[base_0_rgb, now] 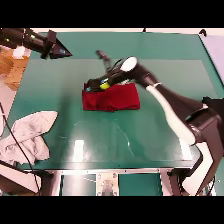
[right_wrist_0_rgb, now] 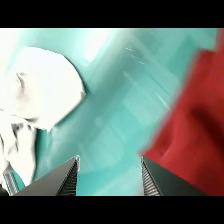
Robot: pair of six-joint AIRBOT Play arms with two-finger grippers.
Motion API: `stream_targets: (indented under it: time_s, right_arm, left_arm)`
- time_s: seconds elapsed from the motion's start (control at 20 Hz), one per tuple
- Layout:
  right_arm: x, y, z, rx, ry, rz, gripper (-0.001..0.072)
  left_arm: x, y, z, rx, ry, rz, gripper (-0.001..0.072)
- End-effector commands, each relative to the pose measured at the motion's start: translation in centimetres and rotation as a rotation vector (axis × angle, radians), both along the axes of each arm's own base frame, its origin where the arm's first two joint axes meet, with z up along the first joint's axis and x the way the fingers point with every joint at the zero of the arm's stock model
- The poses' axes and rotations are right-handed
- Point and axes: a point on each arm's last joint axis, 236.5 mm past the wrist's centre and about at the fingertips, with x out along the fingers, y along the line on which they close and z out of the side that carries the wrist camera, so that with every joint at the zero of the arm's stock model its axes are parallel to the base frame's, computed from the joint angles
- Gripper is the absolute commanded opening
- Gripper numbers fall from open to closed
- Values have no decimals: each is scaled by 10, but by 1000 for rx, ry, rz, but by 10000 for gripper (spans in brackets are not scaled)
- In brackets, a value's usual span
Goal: Fold the shirts.
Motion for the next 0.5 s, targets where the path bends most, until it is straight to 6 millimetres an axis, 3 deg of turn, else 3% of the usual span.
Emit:
stream_targets:
  time_s: [0.0, 0.1, 0.25, 0.35, 0.45]
  right_arm:
    - [16, 15, -10, -10, -47, -64, 447]
    - [51, -53, 11, -65, -11, -140, 446]
    - [86, -181, 24, -143, 84, -298, 451]
    - [97, -254, 20, -153, 175, -405, 505]
    - [95, -304, -4, -163, 264, -483, 549]
  left_arm:
    - [-2, 10, -3, 9, -2, 4, 19]
    - [-3, 10, -5, 11, 3, -2, 19]
    - [-3, 9, -5, 9, 3, -3, 19]
    - [-3, 9, -5, 8, 1, 0, 19]
    - [-3, 9, -5, 8, 2, -1, 19]
